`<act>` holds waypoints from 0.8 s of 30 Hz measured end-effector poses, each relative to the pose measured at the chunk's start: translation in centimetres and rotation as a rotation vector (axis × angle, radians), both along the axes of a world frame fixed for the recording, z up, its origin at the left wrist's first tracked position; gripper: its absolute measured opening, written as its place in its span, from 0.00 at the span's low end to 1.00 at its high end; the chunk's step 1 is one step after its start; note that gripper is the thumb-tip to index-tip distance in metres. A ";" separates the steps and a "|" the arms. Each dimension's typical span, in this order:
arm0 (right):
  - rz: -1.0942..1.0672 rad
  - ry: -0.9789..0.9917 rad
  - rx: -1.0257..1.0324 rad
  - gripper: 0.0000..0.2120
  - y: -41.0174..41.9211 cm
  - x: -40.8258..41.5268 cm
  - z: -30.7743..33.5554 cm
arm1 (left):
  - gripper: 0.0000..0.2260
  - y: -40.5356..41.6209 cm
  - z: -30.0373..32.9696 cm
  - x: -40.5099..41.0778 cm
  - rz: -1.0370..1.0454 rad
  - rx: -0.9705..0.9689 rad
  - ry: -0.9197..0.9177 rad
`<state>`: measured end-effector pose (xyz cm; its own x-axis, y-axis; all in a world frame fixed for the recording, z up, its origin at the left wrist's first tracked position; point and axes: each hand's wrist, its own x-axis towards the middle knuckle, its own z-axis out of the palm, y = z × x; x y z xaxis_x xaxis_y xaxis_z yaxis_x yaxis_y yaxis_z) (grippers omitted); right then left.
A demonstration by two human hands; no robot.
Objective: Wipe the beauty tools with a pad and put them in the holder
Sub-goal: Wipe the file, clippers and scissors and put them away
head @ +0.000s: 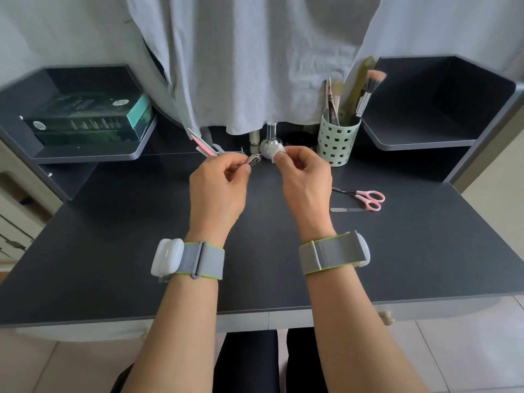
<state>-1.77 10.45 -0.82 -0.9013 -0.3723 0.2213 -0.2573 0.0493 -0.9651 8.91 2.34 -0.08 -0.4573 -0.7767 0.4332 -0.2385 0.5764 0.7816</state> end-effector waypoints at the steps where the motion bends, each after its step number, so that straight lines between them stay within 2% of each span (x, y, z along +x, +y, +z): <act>1: 0.006 -0.002 0.003 0.05 -0.2 -0.1 0.0 | 0.07 -0.4 0.1 0.0 0.006 -0.015 -0.009; 9: 0.067 0.023 0.072 0.04 -2.4 -0.4 0.3 | 0.08 -3.7 1.3 -0.4 0.044 -0.118 -0.088; 16: 0.079 0.050 0.100 0.07 -3.5 -0.8 -0.1 | 0.03 -6.2 1.9 -0.9 0.040 -0.172 -0.153; 24: 0.091 0.052 0.125 0.06 -4.0 -1.0 0.3 | 0.08 -7.7 1.5 -2.9 0.032 -0.199 -0.316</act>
<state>-2.76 6.48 -0.56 -0.8512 -0.4793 0.2140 -0.3160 0.1423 -0.9381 6.05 -5.34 1.41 -0.5693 -0.7079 0.4181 -0.4709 0.6976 0.5400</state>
